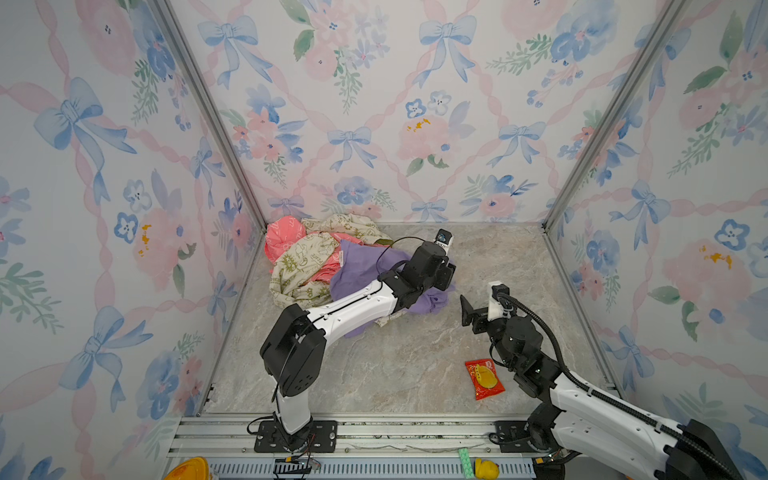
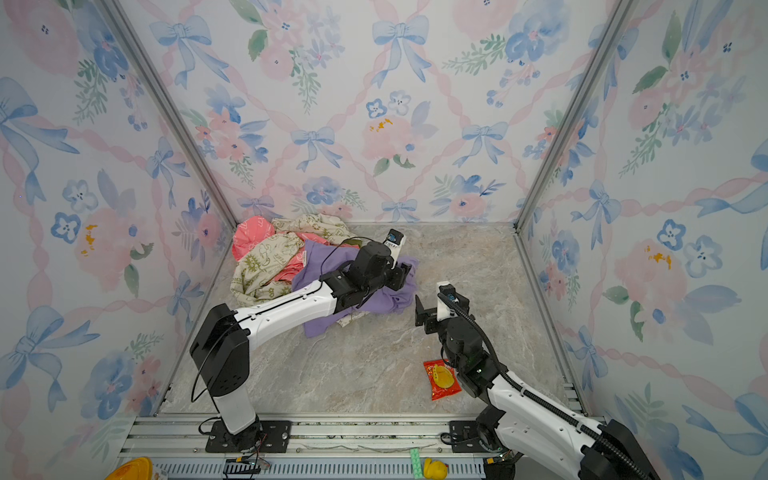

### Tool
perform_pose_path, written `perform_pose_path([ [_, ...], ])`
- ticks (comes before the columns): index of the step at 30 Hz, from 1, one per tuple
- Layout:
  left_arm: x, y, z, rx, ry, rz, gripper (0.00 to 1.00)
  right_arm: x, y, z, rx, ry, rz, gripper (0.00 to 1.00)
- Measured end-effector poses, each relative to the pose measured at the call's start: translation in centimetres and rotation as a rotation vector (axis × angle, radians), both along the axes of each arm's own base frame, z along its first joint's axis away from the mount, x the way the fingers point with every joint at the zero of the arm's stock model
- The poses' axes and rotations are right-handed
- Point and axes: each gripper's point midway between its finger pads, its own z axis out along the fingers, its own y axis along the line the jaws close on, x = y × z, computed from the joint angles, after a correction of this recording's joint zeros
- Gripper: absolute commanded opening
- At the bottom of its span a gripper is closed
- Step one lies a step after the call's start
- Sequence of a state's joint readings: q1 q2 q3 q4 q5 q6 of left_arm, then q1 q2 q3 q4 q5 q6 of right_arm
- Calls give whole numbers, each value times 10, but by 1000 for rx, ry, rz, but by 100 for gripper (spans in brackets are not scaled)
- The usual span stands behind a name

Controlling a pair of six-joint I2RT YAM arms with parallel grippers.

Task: Pick out a specific cloth from the pile
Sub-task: 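Swing the lifted purple cloth toward the right gripper and lay it down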

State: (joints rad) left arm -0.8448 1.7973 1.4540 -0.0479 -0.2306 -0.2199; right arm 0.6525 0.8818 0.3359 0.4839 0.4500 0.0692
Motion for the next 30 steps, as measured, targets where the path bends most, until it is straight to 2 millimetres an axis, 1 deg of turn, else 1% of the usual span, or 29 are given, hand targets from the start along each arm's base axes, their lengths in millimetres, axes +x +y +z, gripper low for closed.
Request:
perform_pose_path([
  [2,0,7,4,8,-16,22,80,1,-2,0,10,3,-8,97],
  [5,-5,26,17,8,-47,61,81,1,-1,-1,20,8,-3,97],
  [8,-16,51,35,-12,-82,115,90,1,6,-7,15,27,34,97],
  [9,-20,61,41,-24,-96,139,90,1,9,-10,14,36,49,97],
  [10,-24,70,45,-31,-105,157,90,1,12,-12,12,44,65,97],
  [11,-28,81,49,-40,-115,183,93,1,15,-16,9,55,85,97],
  [13,-35,102,50,-53,-127,236,95,1,22,-21,5,73,119,97],
  [15,-40,127,44,-59,-128,301,94,0,30,-24,4,88,157,97],
  [19,-43,175,23,-78,-100,412,92,-1,41,-26,10,105,215,97],
  [21,-44,205,13,-95,-88,476,89,-1,46,-25,15,105,236,97],
  [24,-44,241,6,-125,-78,555,86,-3,49,-24,18,107,257,97],
  [27,-40,269,5,-152,-72,609,83,-4,51,-26,17,112,266,97],
  [30,-32,288,5,-169,-61,634,82,-3,52,-27,14,118,270,97],
])
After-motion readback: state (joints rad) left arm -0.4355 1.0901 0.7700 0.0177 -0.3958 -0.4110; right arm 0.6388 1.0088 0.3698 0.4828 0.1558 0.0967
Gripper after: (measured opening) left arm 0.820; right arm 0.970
